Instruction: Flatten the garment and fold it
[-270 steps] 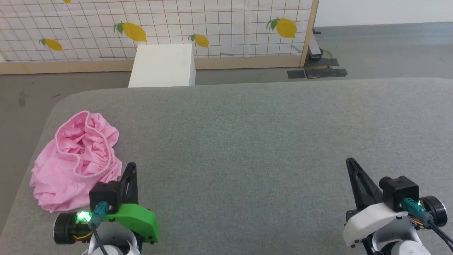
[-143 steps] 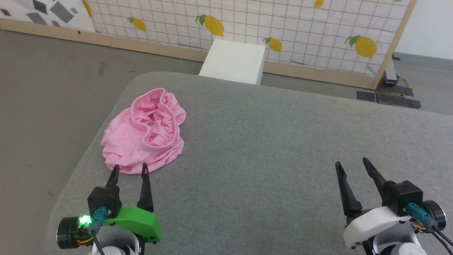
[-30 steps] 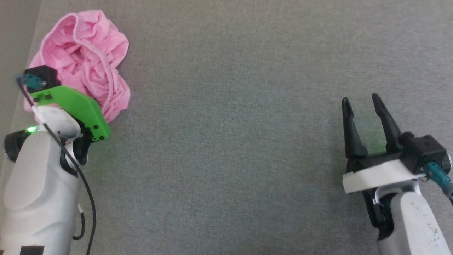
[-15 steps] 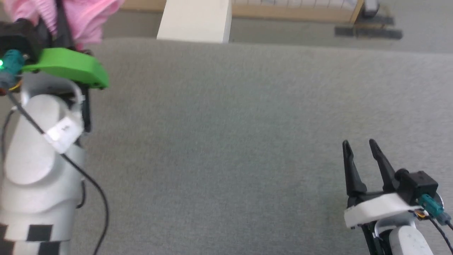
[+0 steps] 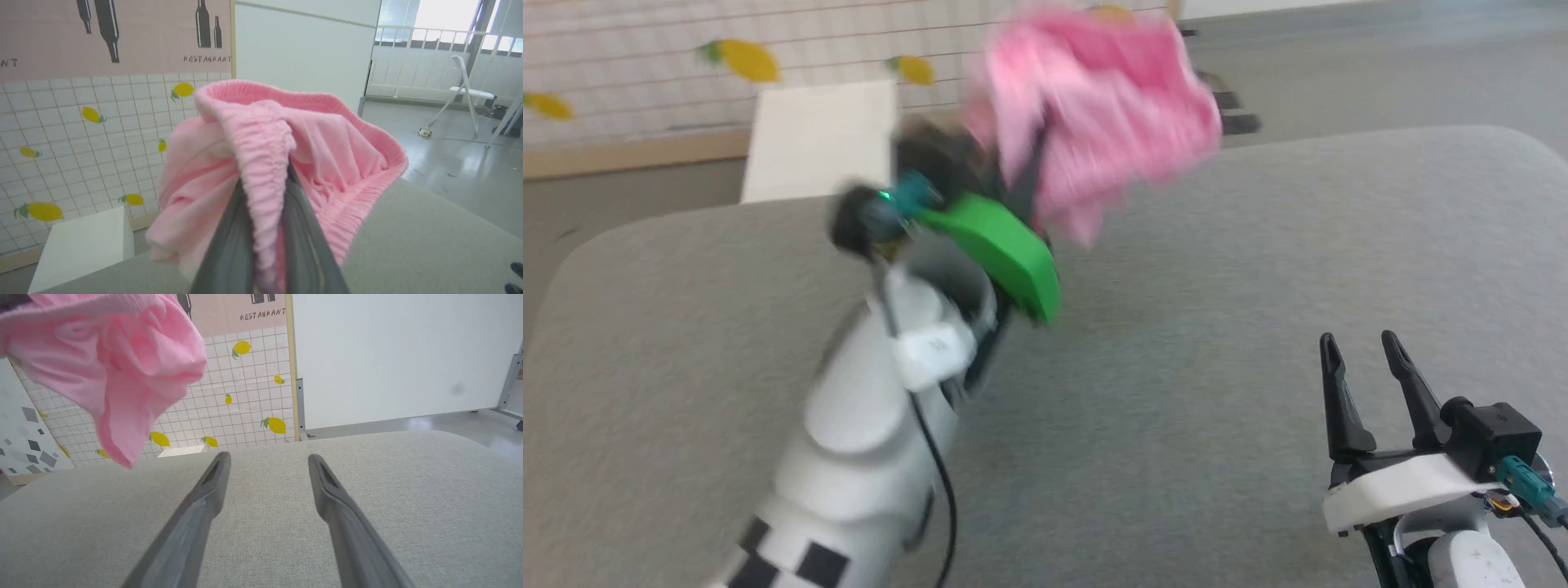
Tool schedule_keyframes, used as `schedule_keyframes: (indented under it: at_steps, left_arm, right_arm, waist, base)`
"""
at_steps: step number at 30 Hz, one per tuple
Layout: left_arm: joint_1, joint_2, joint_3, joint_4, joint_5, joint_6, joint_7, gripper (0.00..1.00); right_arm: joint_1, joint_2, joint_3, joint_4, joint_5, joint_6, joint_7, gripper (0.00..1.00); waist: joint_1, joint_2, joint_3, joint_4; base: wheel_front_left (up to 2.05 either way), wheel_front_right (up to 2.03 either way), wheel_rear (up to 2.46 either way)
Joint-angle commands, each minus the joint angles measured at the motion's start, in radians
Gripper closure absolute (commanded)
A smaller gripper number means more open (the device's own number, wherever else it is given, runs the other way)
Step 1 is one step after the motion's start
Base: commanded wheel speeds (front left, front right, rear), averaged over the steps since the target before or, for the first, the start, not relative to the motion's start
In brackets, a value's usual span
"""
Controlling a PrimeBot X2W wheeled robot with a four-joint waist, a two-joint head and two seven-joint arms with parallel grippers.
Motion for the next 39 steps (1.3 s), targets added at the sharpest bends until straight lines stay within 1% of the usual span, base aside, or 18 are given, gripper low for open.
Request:
schedule_keyframes:
  at_steps: [1,4,6,9,10,11,12,13,14,16,20,23,26,29,31,35,37,39]
  left_arm:
    - [0.042,-0.004,-0.029,0.041,-0.020,-0.014,0.030,1.00]
    - [0.085,-0.014,-0.110,0.142,-0.031,-0.035,0.134,1.00]
    - [0.111,-0.017,-0.164,0.221,-0.035,-0.048,0.230,1.00]
    - [0.142,-0.019,-0.222,0.321,-0.050,-0.060,0.378,1.00]
    - [0.148,-0.020,-0.230,0.341,-0.055,-0.062,0.410,1.00]
    - [0.155,-0.020,-0.236,0.362,-0.065,-0.061,0.449,0.92]
    - [0.158,-0.021,-0.240,0.375,-0.072,-0.058,0.477,0.53]
    - [0.159,-0.021,-0.244,0.381,-0.079,-0.058,0.500,0.00]
    - [0.159,-0.022,-0.240,0.379,-0.089,-0.055,0.507,0.00]
    - [0.158,-0.022,-0.217,0.356,-0.109,-0.039,0.478,0.00]
    - [0.178,-0.023,-0.142,0.264,-0.147,0.013,0.315,0.00]
    - [0.208,-0.018,-0.101,0.179,-0.151,0.032,0.173,0.00]
    - [0.241,0.013,-0.074,0.103,-0.126,0.049,0.036,0.00]
    - [0.294,0.050,-0.033,0.041,-0.104,0.090,-0.092,0.00]
    - [0.333,0.073,-0.005,0.009,-0.094,0.121,-0.138,0.00]
    - [0.413,0.112,0.053,-0.070,-0.066,0.175,-0.179,0.00]
    - [0.458,0.122,0.086,-0.116,-0.059,0.189,-0.184,0.00]
    - [0.500,0.128,0.113,-0.165,-0.048,0.189,-0.186,0.00]
  right_arm:
    - [0.009,0.000,-0.001,-0.008,0.004,-0.002,0.003,0.00]
    - [0.011,0.000,-0.001,-0.012,0.010,-0.002,0.005,0.00]
    - [0.012,0.000,0.001,-0.013,0.013,-0.002,0.005,0.00]
    - [0.013,0.000,0.005,-0.013,0.016,-0.002,0.004,0.00]
    - [0.013,0.000,0.004,-0.013,0.016,-0.002,0.003,0.00]
    - [0.014,0.000,0.003,-0.012,0.016,-0.002,0.003,0.00]
    - [0.015,0.000,0.001,-0.012,0.015,-0.002,0.003,0.00]
    - [0.016,0.000,0.001,-0.013,0.013,-0.002,0.004,0.00]
    - [0.016,0.000,0.002,-0.014,0.012,-0.002,0.005,0.00]
    - [0.017,0.000,0.006,-0.016,0.009,-0.002,0.008,0.00]
    - [0.015,0.000,0.014,-0.021,0.008,-0.002,0.010,0.00]
    - [0.021,0.000,0.015,-0.029,0.003,-0.002,0.015,0.00]
    - [0.024,0.000,0.018,-0.037,-0.004,-0.002,0.022,0.00]
    - [0.028,0.000,0.017,-0.045,-0.007,-0.002,0.028,0.00]
    - [0.031,0.000,0.014,-0.049,-0.007,-0.002,0.031,0.00]
    - [0.034,0.000,0.016,-0.054,-0.008,-0.002,0.036,0.00]
    - [0.034,0.000,0.015,-0.059,-0.009,-0.002,0.038,0.00]
    - [0.034,0.000,0.011,-0.064,-0.009,-0.002,0.040,0.00]
  waist:
    - [0.0001,0.0000,-0.014,-0.139]
    - [0.0001,0.0000,0.000,-0.176]
    - [0.0001,0.0000,0.009,-0.194]
    - [0.0001,0.0000,0.018,-0.207]
    - [0.0001,0.0000,0.020,-0.208]
    - [0.0001,0.0000,0.023,-0.206]
    - [0.0001,0.0000,0.024,-0.203]
    - [0.0001,0.0000,0.026,-0.196]
    - [0.0001,0.0000,0.026,-0.190]
    - [0.0001,0.0000,0.025,-0.173]
    - [0.0001,0.0000,0.015,-0.135]
    - [0.0001,0.0000,0.004,-0.096]
    - [0.0001,0.0000,-0.004,-0.062]
    - [0.0001,0.0000,-0.010,-0.030]
    - [0.0001,0.0000,-0.011,-0.013]
    - [0.0001,0.0000,-0.008,0.015]
    - [0.0001,0.0000,-0.003,0.024]
    - [0.0001,0.0000,0.001,0.032]
  base:
    - [0.00,0.00,0.00]
    - [0.00,0.00,0.00]
    - [0.00,0.00,0.00]
    - [0.00,0.00,0.00]
    - [0.00,0.00,0.00]
    - [0.00,0.00,0.00]
    - [0.00,0.00,0.00]
    - [0.00,0.00,0.00]
    - [0.00,0.00,0.00]
    - [0.00,0.00,0.00]
    - [0.00,0.00,0.00]
    - [0.00,0.00,0.00]
    - [0.00,0.00,0.00]
    - [0.00,0.00,0.00]
    - [0.00,0.00,0.00]
    - [0.00,0.00,0.00]
    - [0.00,0.00,0.00]
    - [0.00,0.00,0.00]
